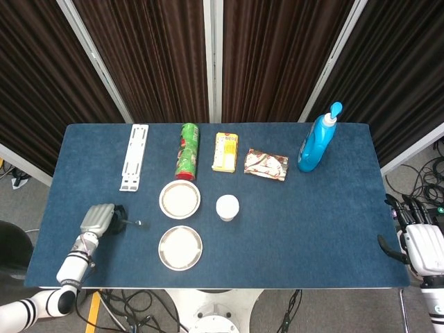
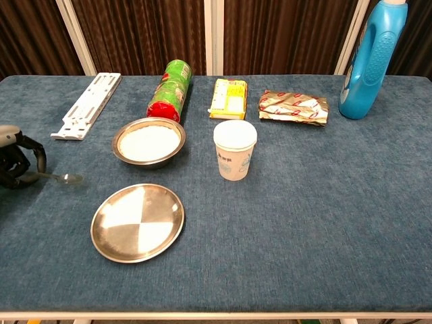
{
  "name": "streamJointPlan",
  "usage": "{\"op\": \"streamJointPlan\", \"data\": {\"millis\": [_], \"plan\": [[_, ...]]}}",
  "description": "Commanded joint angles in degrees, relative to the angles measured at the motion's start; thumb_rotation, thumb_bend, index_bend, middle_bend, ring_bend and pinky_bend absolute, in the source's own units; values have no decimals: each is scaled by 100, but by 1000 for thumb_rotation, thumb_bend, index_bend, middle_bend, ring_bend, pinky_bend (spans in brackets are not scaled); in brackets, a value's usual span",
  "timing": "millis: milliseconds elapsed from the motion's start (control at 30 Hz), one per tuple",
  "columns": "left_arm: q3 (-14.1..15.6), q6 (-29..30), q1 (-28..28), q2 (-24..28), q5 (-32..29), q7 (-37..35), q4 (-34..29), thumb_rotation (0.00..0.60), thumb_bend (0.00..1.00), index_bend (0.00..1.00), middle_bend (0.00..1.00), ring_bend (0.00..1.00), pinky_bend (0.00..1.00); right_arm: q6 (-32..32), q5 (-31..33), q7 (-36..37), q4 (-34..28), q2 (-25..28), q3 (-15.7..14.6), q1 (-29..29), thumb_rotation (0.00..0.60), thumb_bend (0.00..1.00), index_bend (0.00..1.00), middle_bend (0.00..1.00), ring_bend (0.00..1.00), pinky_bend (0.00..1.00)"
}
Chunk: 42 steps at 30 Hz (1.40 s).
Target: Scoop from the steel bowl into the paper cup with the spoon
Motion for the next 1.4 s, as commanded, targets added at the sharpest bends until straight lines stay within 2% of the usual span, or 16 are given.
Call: {"op": "streamJointPlan", "data": {"millis": [33, 233, 533, 900, 1067, 1200, 1400], "plan": [[-56, 149, -26, 147, 110, 95, -172, 600, 474, 619, 942, 918, 1000, 23, -7, -8, -10, 15, 6, -8, 600, 256, 0, 179, 0, 0], [-316, 478, -251, 235, 257, 474, -312, 600, 475, 619, 943, 918, 1000, 79, -53, -39, -55, 55, 10, -21, 600, 256, 0, 179, 0, 0], [-561, 637, -844, -345, 293, 1432, 191, 600, 474, 619, 946, 921, 1000, 137, -75, -93, -130, 100, 5, -54, 600, 255, 0, 179, 0, 0], [-328, 1016, -1202, -1134, 705, 2475, 1088, 600, 476, 619, 949, 924, 1000, 175, -48, -173, -224, 140, -4, -104, 600, 255, 0, 179, 0, 0], [-266, 1224, -1268, -1323, 933, 2738, 1227, 600, 476, 619, 949, 924, 1000, 174, -34, -163, -215, 136, -5, -115, 600, 254, 0, 179, 0, 0], [-308, 1239, -1338, -1436, 923, 2969, 1314, 600, 477, 619, 949, 924, 1000, 165, -28, -141, -195, 135, -6, -118, 600, 254, 0, 179, 0, 0], [-197, 1197, -1400, -1593, 996, 3343, 1541, 600, 477, 619, 949, 924, 1000, 165, -11, -96, -153, 123, -11, -136, 600, 254, 0, 179, 0, 0]]}}
